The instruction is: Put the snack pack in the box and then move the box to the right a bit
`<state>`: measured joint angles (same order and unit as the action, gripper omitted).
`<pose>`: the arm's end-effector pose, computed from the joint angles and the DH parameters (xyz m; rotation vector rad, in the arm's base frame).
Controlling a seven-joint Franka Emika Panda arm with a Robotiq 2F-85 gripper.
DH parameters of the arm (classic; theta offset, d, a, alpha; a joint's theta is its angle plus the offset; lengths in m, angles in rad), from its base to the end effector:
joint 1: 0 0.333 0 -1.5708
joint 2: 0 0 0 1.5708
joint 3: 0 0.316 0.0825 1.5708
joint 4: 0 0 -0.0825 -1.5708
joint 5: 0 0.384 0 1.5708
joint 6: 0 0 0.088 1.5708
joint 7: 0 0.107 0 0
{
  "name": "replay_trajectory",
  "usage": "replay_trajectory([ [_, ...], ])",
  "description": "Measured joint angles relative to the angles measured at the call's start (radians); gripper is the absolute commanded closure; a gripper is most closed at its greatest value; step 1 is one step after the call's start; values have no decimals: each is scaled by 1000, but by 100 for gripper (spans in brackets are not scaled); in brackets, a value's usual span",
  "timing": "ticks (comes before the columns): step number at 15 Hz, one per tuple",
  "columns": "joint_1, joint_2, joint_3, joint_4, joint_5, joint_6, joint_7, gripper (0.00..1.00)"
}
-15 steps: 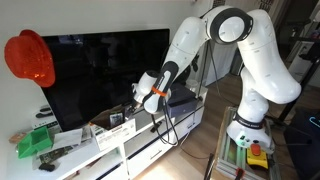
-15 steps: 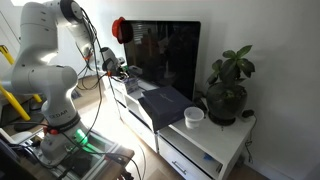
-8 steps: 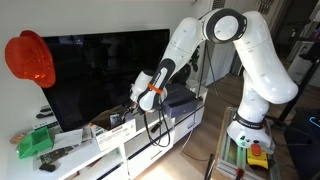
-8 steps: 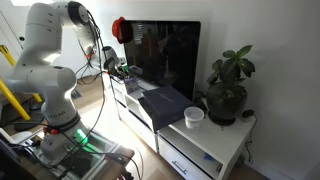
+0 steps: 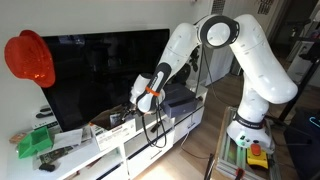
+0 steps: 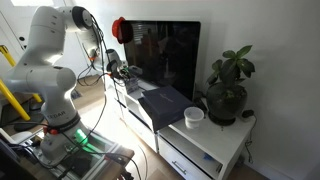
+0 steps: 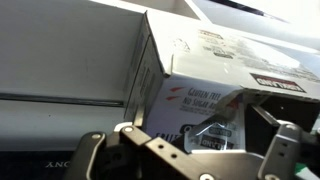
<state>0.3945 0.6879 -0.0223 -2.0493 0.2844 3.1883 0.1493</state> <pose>0.5812 0.1994 0.1453 -2.9220 0.0817 -0.6297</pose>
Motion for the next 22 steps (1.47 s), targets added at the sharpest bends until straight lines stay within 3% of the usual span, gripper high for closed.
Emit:
replay_trajectory([
  [8, -7, 13, -17, 59, -41, -134, 45, 0],
  [14, 64, 21, -103, 77, -125, -182, 140, 0],
  [17, 76, 35, -106, 85, -133, -181, 156, 0],
  [18, 78, 45, -104, 91, -133, -181, 161, 10],
  [19, 79, 56, -104, 98, -133, -181, 169, 28],
  [22, 85, 72, -118, 112, -133, -180, 200, 44],
])
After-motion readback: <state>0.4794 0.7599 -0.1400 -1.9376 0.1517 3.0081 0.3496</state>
